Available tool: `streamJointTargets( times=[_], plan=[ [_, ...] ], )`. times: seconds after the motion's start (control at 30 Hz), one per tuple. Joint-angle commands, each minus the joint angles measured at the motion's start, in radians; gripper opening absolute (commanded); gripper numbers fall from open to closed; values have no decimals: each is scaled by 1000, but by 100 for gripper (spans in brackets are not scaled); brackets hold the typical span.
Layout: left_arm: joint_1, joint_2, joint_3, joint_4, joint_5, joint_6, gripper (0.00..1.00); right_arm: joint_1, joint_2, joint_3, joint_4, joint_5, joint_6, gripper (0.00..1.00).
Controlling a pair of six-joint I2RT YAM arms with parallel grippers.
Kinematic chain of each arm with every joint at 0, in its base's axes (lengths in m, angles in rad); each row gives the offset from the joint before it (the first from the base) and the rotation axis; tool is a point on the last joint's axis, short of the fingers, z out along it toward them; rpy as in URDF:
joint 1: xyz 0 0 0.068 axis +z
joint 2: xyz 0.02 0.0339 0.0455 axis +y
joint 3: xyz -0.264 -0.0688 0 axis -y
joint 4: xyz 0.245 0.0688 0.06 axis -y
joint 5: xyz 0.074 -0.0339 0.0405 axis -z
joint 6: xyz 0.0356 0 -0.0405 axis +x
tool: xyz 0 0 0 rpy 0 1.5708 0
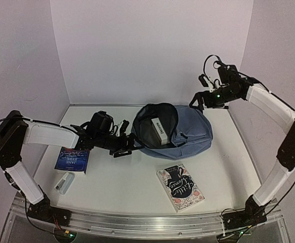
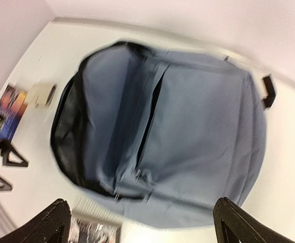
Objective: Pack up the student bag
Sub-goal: Place the stationery in the student bag, then pick up the book from the center of the board.
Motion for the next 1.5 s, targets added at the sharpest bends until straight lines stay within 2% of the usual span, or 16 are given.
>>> streamJointTargets(
  times=[0.0, 0.23, 0.57, 0.9, 1.17, 1.37, 1.47],
  plan=[
    [-89, 5, -35, 127, -32, -64, 93, -1, -66, -240, -44, -128, 17, 98],
    [-197, 206, -18, 332, -19, -203, 80, -1, -105, -504, -43, -276, -12, 91],
    [-260, 312, 45, 342, -48, -255, 65, 0, 5, -603, -25, -438, -22, 79],
    [-277, 419, 130, 407, -28, -293, 50, 18, 169, -604, -19, -542, -11, 69],
    [-277, 433, 214, 370, -52, -239, 27, 87, 257, -568, -17, -560, -20, 58],
    [-277, 449, 279, 353, -36, -195, 23, 89, 254, -543, -16, -589, -15, 55],
    [-277, 468, 303, 350, -18, -191, 26, 89, 245, -540, -17, -589, -15, 55]
  ],
)
